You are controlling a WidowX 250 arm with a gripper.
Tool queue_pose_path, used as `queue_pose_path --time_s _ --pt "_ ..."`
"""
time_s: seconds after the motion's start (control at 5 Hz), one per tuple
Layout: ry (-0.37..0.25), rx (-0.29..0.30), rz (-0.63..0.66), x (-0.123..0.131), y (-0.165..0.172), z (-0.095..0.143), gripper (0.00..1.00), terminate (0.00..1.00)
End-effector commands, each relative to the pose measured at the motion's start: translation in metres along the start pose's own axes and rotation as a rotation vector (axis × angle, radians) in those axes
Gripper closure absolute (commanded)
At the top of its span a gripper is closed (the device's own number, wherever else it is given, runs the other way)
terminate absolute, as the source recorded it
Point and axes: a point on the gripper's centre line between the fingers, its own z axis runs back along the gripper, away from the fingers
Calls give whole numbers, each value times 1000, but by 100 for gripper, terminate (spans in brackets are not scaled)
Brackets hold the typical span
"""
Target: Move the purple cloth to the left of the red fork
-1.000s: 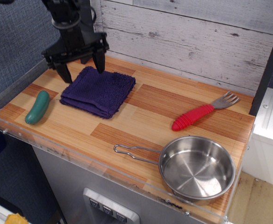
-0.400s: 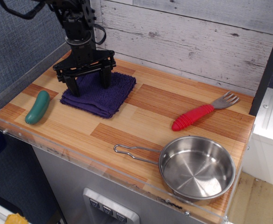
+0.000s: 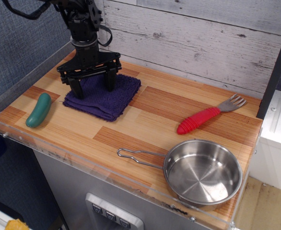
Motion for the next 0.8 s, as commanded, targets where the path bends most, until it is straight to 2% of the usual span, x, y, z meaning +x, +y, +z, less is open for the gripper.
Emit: queue_pose_path --time_s 0.0,0.6 --pt "-14 -29 -66 -18 -29 16 0 0" --pt "13 -68 -188 -65 -80 19 0 0"
